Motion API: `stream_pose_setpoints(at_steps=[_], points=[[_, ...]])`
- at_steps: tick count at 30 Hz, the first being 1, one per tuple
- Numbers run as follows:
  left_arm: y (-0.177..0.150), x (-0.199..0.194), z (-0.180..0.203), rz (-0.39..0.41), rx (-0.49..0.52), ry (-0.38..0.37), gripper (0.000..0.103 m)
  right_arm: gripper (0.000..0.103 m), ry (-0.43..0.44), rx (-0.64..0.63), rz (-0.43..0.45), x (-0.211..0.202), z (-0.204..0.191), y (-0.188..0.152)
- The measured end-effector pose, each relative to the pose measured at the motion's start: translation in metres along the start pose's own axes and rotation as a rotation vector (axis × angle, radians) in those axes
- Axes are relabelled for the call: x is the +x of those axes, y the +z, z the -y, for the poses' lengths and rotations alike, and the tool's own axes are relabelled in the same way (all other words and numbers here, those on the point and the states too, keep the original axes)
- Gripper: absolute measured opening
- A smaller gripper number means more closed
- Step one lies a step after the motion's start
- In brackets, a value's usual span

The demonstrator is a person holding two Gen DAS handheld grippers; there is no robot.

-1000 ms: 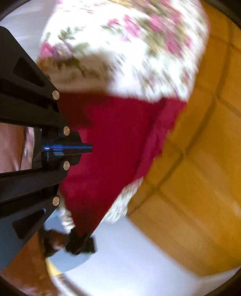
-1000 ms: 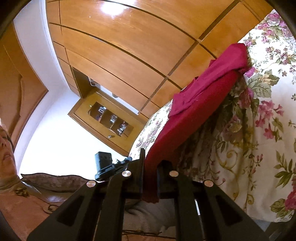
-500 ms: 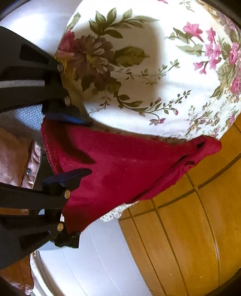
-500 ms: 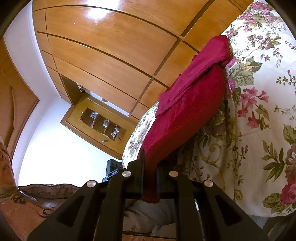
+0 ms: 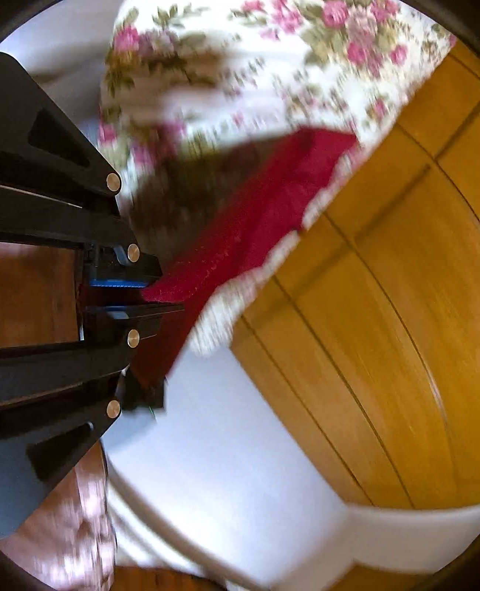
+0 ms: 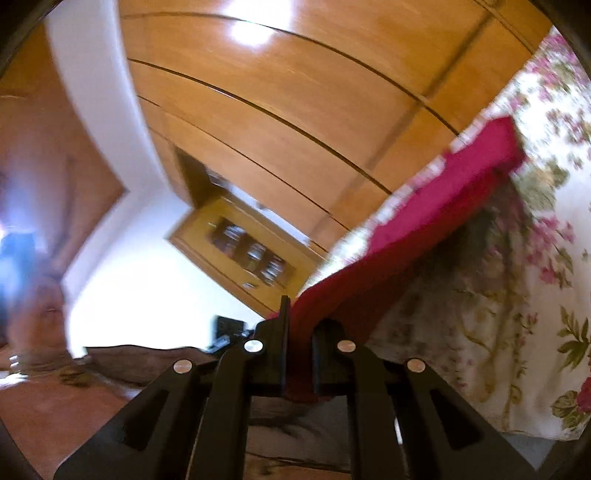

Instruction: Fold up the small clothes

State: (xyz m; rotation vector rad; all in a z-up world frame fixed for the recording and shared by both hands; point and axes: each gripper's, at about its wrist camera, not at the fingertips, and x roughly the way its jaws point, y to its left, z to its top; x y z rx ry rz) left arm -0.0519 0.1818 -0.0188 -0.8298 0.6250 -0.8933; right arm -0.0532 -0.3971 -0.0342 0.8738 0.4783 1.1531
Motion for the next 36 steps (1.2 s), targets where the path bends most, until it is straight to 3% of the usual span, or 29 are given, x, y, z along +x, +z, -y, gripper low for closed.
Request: stream_pose_setpoints(at_steps=[5,9,15,24,30,34,35,36], points=[[0.001,-0.016,0.004,0.048,-0.02,-0.107,0.005,0.008,0.07,-0.015,0.069,-0.037,-0.015,-0.008],[0.001,-0.009,-0.011,0.04,-0.081,-0.12,0.005,0.008,0.066,0.027,0.07,-0.042,-0.005,-0.012],[0.041,0.007,-0.03,0.049,-0.131,-0.098,0.005,0.009,0.044,0.058,0.099,-0.021,0.016,0.028],[0.13,0.07,-0.085,0.028,-0.189,0.021,0.005,0.01,-0.066,0.177,0.165,0.02,0.092,0.108],[0.157,0.109,-0.144,0.029,-0.311,0.122,0.005,0.01,-0.185,0.33,0.183,0.048,0.156,0.137],[0.163,0.126,-0.176,0.027,-0.389,0.202,0.005,0.018,-0.278,0.389,0.186,0.058,0.19,0.146],[0.164,0.129,-0.182,0.029,-0.402,0.218,0.015,0.023,-0.299,0.397,0.192,0.061,0.197,0.147],[0.165,0.133,-0.187,0.035,-0.423,0.25,0.023,0.046,-0.327,0.408,0.199,0.062,0.201,0.147]])
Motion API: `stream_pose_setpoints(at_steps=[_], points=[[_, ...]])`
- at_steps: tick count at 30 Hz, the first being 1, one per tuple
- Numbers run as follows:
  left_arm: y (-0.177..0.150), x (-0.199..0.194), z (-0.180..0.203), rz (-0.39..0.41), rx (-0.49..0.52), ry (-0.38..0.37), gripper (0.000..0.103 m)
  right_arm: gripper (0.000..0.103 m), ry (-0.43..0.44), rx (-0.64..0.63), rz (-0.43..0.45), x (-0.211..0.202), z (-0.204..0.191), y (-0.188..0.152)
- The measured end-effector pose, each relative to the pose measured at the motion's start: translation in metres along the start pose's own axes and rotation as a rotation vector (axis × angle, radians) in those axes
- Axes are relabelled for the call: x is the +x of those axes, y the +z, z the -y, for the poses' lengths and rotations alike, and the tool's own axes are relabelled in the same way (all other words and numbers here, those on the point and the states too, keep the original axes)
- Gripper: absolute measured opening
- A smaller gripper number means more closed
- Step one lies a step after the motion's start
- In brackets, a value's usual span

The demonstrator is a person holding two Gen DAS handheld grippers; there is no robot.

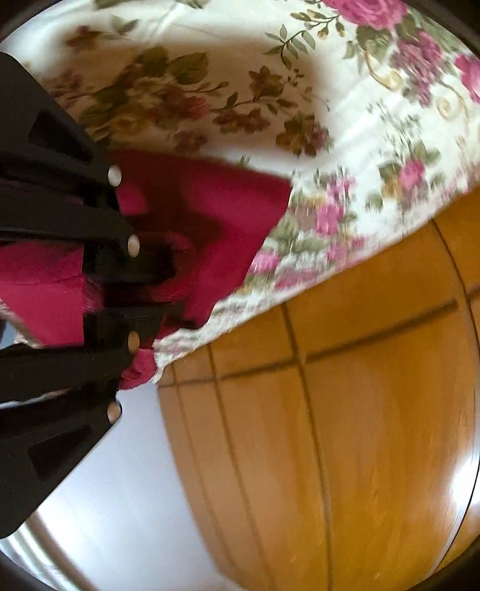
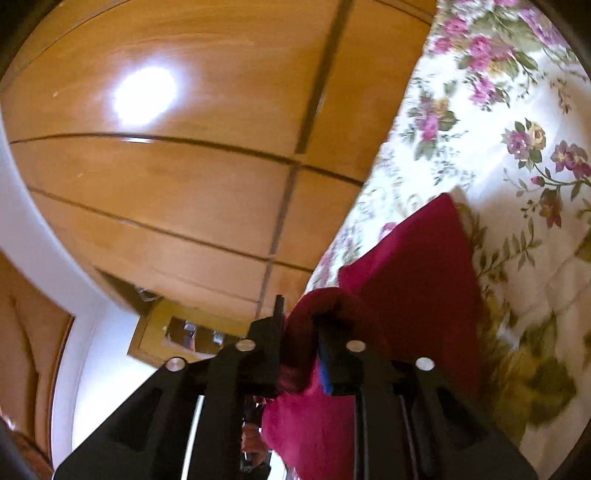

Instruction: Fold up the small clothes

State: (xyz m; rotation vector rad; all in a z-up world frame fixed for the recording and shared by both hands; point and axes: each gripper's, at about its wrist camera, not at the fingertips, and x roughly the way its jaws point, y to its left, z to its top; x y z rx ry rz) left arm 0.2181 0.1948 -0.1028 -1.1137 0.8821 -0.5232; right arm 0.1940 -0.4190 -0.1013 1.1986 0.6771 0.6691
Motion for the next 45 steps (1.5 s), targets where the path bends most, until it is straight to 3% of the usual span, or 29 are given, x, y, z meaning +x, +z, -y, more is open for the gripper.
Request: stream_pose_setpoints(at_steps=[1,2,5,7,10,12,14,17,19,22,24,28,32,37,40,43,45], points=[[0.001,0.003,-0.002,0.018,-0.013,0.021,0.051,0.058,-0.013,0.01,0.018,0.002,0.003,0.001],[0.002,0.002,-0.001,0.065,-0.019,0.041,0.069,0.059,-0.019,0.005,0.041,0.002,0.005,0.002],[-0.002,-0.008,0.009,0.187,0.015,0.064,0.071,0.067,-0.107,-0.035,0.139,-0.013,0.0,-0.001],[-0.013,-0.017,0.023,0.273,0.053,0.179,0.071,0.083,-0.204,-0.072,0.202,-0.024,-0.01,-0.009],[-0.036,-0.016,0.054,0.325,0.174,0.258,0.073,0.089,-0.401,-0.22,0.199,-0.022,-0.035,-0.024],[-0.05,0.001,0.081,0.304,0.315,0.362,0.079,0.101,-0.553,-0.373,0.144,-0.003,-0.057,-0.034],[-0.057,0.02,0.095,0.266,0.419,0.418,0.08,0.101,-0.723,-0.566,0.068,0.026,-0.076,-0.049],[-0.063,0.061,0.11,0.193,0.542,0.495,0.08,0.101,-0.865,-0.813,-0.044,0.074,-0.093,-0.07],[-0.063,0.09,0.108,0.133,0.584,0.538,0.08,0.101,-0.921,-0.893,-0.101,0.099,-0.091,-0.081],[-0.06,0.121,0.094,0.078,0.636,0.637,0.08,0.101,-0.971,-0.95,-0.158,0.127,-0.08,-0.082],[-0.058,0.129,0.076,0.064,0.614,0.674,0.08,0.101,-1.025,-0.941,-0.167,0.14,-0.066,-0.069],[-0.06,0.121,0.058,0.09,0.595,0.613,0.082,0.101,-1.042,-0.785,-0.098,0.141,-0.035,-0.043],[-0.06,0.12,0.057,0.083,0.584,0.601,0.084,0.101,-1.083,-0.698,-0.055,0.141,-0.022,-0.03],[-0.07,0.133,0.078,0.055,0.624,0.743,0.084,0.101,-1.106,-0.738,-0.034,0.141,-0.024,-0.035],[-0.08,0.143,0.103,0.02,0.634,0.627,0.084,0.101,-1.103,-0.742,-0.023,0.141,-0.025,-0.035],[-0.087,0.169,0.121,-0.016,0.725,0.619,0.084,0.101,-1.11,-0.756,-0.013,0.142,-0.026,-0.037],[-0.084,0.188,0.119,-0.011,0.796,0.68,0.084,0.101,-1.1,-0.753,-0.008,0.14,-0.026,-0.037]])
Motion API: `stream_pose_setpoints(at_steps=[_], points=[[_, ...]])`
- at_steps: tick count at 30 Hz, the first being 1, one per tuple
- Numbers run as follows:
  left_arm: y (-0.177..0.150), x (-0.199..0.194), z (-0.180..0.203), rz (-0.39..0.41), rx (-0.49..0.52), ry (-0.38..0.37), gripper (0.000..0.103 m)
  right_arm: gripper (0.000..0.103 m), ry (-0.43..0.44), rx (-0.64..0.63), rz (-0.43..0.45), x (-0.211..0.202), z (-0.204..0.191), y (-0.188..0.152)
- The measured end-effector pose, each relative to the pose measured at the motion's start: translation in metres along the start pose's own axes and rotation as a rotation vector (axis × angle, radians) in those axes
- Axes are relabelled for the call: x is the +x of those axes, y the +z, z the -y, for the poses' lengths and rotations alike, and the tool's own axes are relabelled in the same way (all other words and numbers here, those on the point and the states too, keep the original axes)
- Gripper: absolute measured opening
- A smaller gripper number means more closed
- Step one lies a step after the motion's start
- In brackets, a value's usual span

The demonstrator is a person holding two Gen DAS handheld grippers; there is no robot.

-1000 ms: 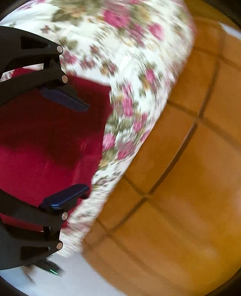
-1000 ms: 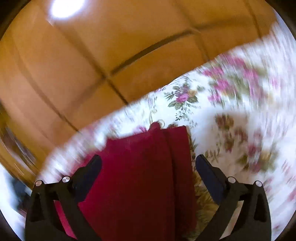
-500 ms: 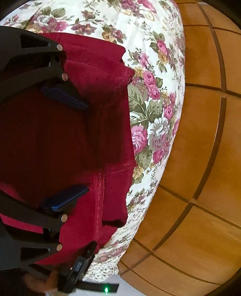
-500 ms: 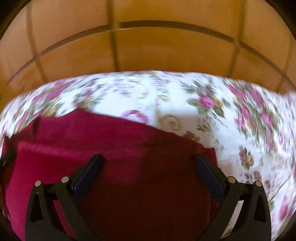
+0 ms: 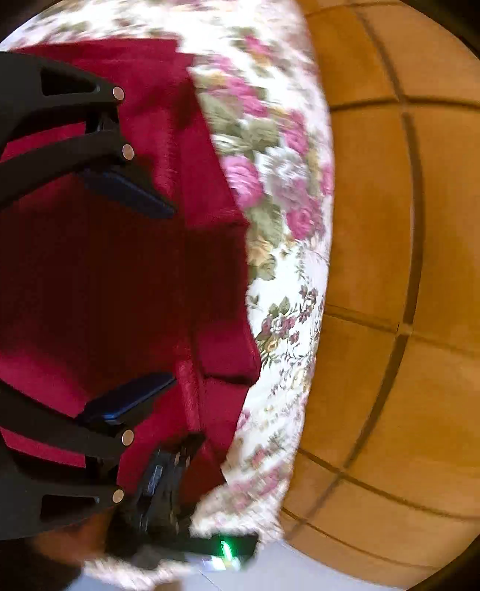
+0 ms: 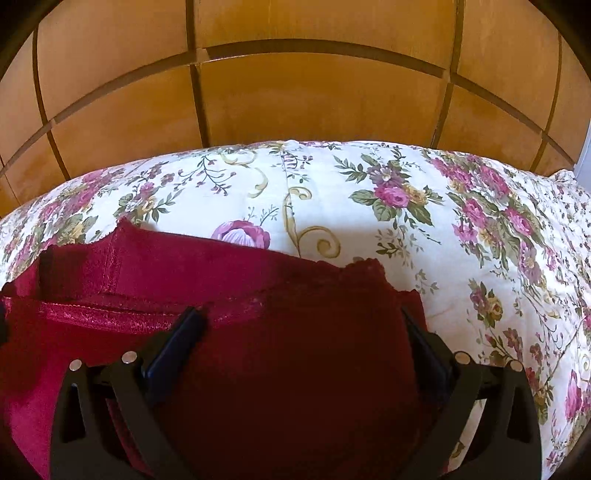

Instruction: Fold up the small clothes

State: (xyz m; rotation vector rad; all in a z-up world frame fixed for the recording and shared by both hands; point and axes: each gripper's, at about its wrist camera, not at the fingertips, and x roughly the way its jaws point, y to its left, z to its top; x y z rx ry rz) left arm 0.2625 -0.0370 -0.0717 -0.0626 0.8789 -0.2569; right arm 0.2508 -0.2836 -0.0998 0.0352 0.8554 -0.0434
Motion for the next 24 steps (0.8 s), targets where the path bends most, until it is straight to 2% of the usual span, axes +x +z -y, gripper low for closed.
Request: stream_pose_setpoints(at_steps=[2,3,4,5,6,10,13,15,17,18,20,22,24], points=[[0.0,0.019,-0.004,-0.023,0.038,0.071,0.084,0.101,0.006,0.004,0.003,-0.001,0.001,-0.001],[0.0,0.036,-0.016,-0.075,0.017,0.068,0.084,0.101,0.009,0.005,0.006,-0.002,0.001,-0.001],[0.0,0.044,-0.027,-0.105,-0.034,0.03,0.084,0.101,0.008,0.005,0.007,-0.002,0.001,-0.001],[0.001,0.047,-0.038,-0.099,-0.077,-0.009,0.084,0.101,0.008,0.005,0.009,-0.001,0.001,-0.001],[0.005,0.049,-0.046,-0.087,-0.094,-0.016,0.084,0.101,0.007,0.005,0.01,0.0,0.0,-0.001],[0.009,0.055,-0.041,-0.111,-0.053,0.011,0.086,0.101,0.004,0.005,0.011,0.0,0.0,-0.001],[0.004,0.039,-0.047,-0.1,-0.07,-0.011,0.086,0.101,0.008,0.007,0.012,0.0,0.0,-0.001],[-0.002,0.025,-0.05,-0.093,-0.057,0.013,0.086,0.101,0.008,0.007,0.013,0.0,0.0,-0.002],[-0.008,0.012,-0.048,-0.077,0.011,0.061,0.086,0.101,0.011,0.008,0.014,-0.001,0.0,-0.002],[-0.013,0.002,-0.049,-0.062,0.073,0.109,0.086,0.101,0.01,0.008,0.014,-0.001,0.0,-0.002],[-0.026,-0.016,-0.054,-0.013,0.173,0.226,0.093,0.101,0.012,0.009,0.018,-0.001,0.0,-0.002],[-0.036,-0.026,-0.067,-0.012,0.172,0.248,0.093,0.101,0.015,0.008,0.022,-0.002,0.0,-0.002],[-0.045,-0.028,-0.088,-0.008,0.097,0.198,0.094,0.101,0.029,0.008,0.023,-0.002,0.0,-0.001]])
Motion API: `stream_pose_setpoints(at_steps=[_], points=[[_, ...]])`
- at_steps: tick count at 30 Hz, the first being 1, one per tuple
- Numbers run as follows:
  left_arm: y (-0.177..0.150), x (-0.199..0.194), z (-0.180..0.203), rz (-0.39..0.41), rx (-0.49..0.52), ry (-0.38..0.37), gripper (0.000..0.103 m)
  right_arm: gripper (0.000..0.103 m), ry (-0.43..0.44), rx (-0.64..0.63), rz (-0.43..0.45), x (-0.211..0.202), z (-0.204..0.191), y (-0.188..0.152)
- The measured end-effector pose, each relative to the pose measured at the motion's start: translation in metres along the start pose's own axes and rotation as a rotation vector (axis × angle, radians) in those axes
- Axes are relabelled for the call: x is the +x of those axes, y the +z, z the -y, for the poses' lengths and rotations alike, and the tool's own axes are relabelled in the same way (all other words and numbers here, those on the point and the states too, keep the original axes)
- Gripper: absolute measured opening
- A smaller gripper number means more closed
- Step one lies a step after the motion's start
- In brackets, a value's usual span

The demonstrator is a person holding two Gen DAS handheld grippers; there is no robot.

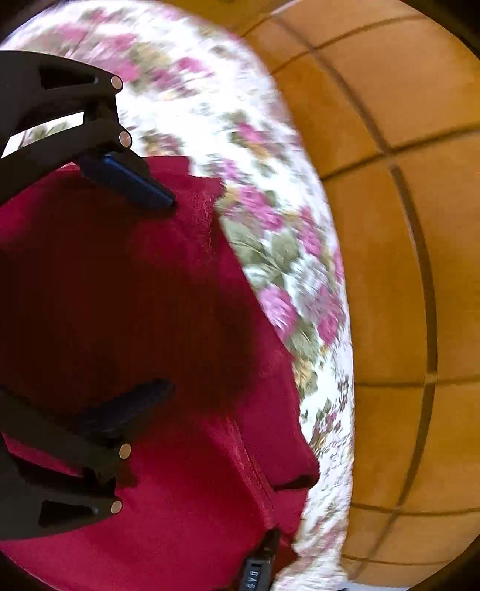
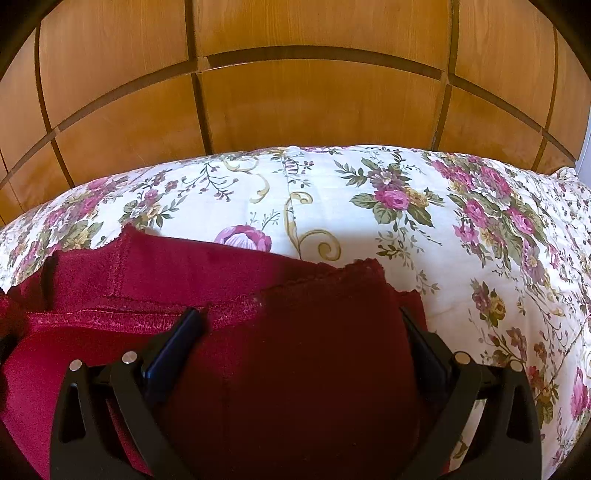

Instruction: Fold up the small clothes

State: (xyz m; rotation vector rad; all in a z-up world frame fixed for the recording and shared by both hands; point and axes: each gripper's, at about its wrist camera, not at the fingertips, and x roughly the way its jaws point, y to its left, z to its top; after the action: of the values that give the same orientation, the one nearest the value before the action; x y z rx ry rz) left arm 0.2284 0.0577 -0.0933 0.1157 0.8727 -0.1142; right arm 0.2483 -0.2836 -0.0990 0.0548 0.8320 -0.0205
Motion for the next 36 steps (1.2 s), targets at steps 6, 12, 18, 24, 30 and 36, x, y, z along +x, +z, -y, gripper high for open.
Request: stream_pose_setpoints(at_steps=[6,12,18,24,30,36], points=[[-0.001,0.016,-0.009,-0.032,-0.067,-0.069,0.099,0.101,0.072,0.066,-0.034,-0.008,0.016,0.003],[-0.003,0.014,-0.012,-0.024,-0.074,-0.076,0.099,0.101,0.109,0.1,0.125,-0.085,0.004,-0.026],[-0.003,0.012,-0.012,-0.017,-0.075,-0.071,0.099,0.101,0.092,-0.098,0.117,-0.091,-0.009,-0.07],[-0.003,0.012,-0.011,-0.017,-0.075,-0.072,0.099,0.101,0.184,0.251,0.017,-0.059,0.051,-0.073],[-0.007,0.0,-0.01,0.009,-0.086,-0.054,0.099,0.101,0.174,0.24,0.037,-0.065,0.044,-0.074],[-0.026,-0.032,-0.014,0.05,-0.119,-0.011,0.099,0.101,0.145,0.241,0.063,-0.073,0.047,-0.079]])
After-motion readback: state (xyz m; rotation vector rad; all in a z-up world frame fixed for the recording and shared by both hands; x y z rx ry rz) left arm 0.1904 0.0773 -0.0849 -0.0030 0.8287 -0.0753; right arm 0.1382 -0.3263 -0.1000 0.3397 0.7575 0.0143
